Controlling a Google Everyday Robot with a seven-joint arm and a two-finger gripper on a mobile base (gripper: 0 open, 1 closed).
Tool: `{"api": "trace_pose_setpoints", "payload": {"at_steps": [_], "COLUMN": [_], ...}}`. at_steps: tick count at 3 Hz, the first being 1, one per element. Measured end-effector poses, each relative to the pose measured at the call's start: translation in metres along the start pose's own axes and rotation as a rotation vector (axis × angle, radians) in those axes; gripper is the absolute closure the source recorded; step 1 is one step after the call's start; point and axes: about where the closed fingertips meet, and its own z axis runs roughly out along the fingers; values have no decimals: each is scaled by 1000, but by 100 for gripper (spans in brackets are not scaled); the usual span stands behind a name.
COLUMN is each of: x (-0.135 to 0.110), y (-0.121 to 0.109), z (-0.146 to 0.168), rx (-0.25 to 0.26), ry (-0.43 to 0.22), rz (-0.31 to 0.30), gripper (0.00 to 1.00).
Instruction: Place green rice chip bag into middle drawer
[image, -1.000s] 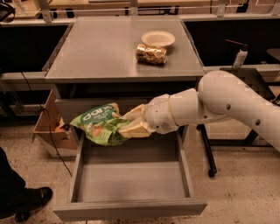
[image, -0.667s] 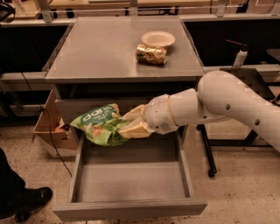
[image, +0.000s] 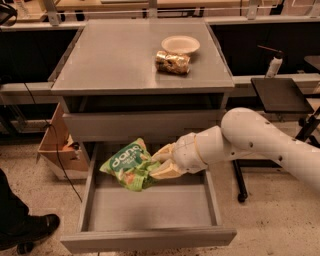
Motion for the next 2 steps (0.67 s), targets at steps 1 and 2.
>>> {"api": "trace_pose_setpoints", "payload": {"at_steps": [1, 2], "x": [61, 115], "y": [-5, -6], "z": [11, 27], "rx": [-12, -25], "ry": [47, 83], "rz": [-28, -37], "gripper": [100, 100]}}
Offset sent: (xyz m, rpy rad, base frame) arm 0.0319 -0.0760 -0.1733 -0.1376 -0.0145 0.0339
